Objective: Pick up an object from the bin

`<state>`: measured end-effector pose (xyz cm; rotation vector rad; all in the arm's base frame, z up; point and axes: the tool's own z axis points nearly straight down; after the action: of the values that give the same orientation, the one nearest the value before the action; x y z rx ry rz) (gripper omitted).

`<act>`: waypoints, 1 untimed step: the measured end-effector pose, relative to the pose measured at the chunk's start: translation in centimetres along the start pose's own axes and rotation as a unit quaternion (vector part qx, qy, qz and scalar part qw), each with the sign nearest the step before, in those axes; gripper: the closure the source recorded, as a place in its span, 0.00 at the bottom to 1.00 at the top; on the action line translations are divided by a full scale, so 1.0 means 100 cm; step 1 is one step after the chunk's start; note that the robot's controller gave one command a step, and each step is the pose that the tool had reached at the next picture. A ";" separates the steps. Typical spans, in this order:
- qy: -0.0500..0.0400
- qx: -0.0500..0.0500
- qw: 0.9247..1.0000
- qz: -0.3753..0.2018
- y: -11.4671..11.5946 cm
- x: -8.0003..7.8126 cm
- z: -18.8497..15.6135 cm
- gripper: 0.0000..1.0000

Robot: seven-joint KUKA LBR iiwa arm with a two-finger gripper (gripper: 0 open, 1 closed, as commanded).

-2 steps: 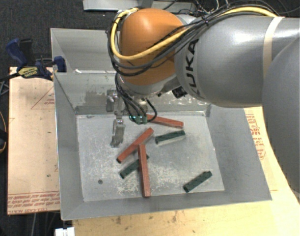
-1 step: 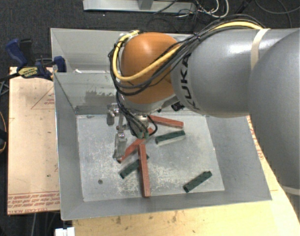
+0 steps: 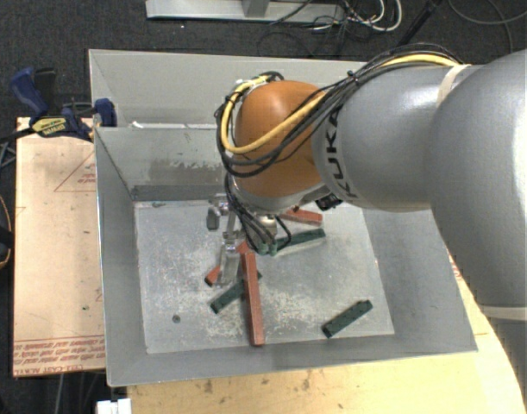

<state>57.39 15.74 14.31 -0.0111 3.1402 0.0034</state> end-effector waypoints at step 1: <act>0.001 0.001 0.996 -0.091 -0.019 0.008 0.028 0.00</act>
Offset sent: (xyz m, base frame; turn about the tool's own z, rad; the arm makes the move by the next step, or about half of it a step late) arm -0.0581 -0.0255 -0.0731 -0.4151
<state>56.65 13.86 11.51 -0.2959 3.1272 0.0012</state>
